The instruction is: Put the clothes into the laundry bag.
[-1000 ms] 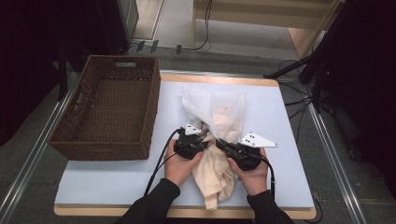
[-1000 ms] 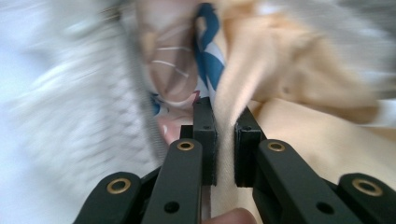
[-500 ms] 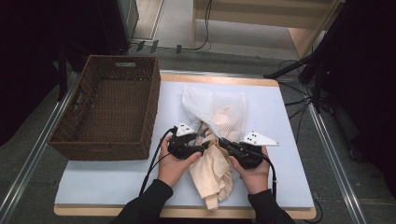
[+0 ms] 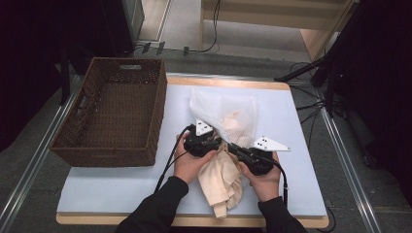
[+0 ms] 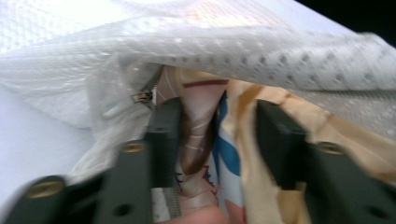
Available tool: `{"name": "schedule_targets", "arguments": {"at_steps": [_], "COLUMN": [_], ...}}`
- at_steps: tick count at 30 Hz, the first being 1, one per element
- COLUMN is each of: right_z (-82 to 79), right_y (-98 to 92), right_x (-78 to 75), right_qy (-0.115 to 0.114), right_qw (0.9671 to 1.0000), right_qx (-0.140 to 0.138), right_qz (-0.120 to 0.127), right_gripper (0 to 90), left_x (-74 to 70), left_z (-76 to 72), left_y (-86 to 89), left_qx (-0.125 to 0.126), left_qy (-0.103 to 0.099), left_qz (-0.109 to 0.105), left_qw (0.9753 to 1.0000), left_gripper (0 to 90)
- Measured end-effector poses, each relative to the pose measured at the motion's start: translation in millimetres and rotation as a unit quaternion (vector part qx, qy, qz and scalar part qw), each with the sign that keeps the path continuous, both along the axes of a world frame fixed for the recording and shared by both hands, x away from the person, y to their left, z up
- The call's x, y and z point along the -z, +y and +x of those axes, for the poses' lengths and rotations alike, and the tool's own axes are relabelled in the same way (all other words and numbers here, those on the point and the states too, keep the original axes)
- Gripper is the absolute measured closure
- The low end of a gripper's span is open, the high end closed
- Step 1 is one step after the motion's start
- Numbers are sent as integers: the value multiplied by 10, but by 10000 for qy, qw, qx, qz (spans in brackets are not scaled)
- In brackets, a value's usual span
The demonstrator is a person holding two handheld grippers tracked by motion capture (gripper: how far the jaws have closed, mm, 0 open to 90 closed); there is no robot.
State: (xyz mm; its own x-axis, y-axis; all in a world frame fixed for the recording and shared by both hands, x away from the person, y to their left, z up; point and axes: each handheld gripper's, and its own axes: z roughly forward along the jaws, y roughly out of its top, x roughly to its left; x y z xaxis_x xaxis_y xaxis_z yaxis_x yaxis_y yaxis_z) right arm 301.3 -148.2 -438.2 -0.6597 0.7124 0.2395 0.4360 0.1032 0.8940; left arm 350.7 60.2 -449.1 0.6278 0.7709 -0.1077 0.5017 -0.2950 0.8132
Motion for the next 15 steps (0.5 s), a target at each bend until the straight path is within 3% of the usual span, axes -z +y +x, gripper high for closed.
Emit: {"name": "schedule_targets", "arguments": {"at_steps": [2,4,6,8,9,12,15], "right_z": [4,11,18,11,3,-15,-15], "right_y": [-6,-9,-6,3,13,26,5], "right_x": [-1,3,9,3,-3,-21,-27], "right_qy": [24,18,16,-7,-31,-91,-71], "right_qw": [10000,10000,10000,10000,10000,9999,10000], "right_qx": [39,44,50,25,12,-54,-19], "right_qz": [6,-1,-2,24,21,31,43], "right_gripper": [889,889,889,889,889,889,889], "left_x": [2,9,25,32,29,15,7], "left_z": [-32,-82,-106,-68,-49,5,-48], "left_y": [-21,-70,-120,-117,-105,-25,-4], "left_qx": [287,637,721,604,396,-78,-162], "left_qy": [51,8,-40,112,131,387,170], "left_qz": [-7,139,348,313,299,-98,-135], "left_qw": [9996,9979,9968,9976,9987,9992,9996], "left_gripper": [807,838,838,836,831,779,689]}}
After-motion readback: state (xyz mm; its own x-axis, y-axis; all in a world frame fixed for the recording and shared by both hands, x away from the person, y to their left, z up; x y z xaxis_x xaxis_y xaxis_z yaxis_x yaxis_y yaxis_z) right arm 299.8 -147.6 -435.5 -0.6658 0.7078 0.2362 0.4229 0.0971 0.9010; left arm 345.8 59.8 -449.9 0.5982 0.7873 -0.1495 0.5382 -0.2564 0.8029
